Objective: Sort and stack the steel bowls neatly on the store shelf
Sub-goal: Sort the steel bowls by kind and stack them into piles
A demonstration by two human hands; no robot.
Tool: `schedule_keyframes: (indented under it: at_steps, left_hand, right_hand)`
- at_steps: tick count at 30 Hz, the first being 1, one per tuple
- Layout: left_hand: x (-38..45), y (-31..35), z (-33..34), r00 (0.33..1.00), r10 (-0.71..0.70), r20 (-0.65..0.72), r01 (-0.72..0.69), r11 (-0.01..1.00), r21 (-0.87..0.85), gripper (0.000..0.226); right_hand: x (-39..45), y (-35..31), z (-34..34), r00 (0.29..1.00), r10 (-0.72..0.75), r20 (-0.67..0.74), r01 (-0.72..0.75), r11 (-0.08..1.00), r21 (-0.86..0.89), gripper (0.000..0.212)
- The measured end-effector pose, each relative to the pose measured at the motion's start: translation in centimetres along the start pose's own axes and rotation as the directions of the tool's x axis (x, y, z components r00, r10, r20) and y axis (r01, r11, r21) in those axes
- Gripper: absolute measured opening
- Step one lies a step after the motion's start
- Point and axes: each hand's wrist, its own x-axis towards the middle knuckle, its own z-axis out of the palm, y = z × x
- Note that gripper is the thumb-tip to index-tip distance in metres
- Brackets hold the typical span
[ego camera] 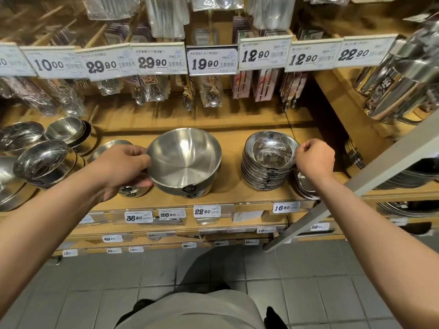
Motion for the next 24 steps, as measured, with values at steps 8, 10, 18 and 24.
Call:
schedule_keyframes:
  at_steps: [8, 10, 18, 24]
  left_hand:
    - [-0.2, -0.1, -0.5, 1.0, 0.013, 0.002, -0.013, 1.0, -0.019, 0.022]
    - [-0.1, -0.3, -1.1, 1.0, 0.017, 0.006, -0.016, 1.0, -0.024, 0.021]
    - [-0.2, -1.8, -4.6, 0.999, 0.049, 0.017, -0.047, 0.995, -0.086, 0.025]
    - [-1.8, -4.1, -10.4, 0.998, 0.056, -0.009, -0.057, 0.984, -0.169, 0.027]
  right_hand:
    - [-1.0, -0.8, -1.6, 0.998, -0.049, 0.024, 0.048, 0.996, 0.075, 0.012]
    - [-1.8, -1.6, -2.1, 0.996, -0.085, -0.003, 0.085, 0.99, 0.114, 0.015]
    - [-8.4, -7.1, -1.0, 0.962, -0.257, 0.088, 0.223, 0.932, 0.287, 0.012]
    - [-15.0, -12.7, 2.1, 0.929, -0.313, 0.2, 0.215, 0.893, 0.396, 0.01]
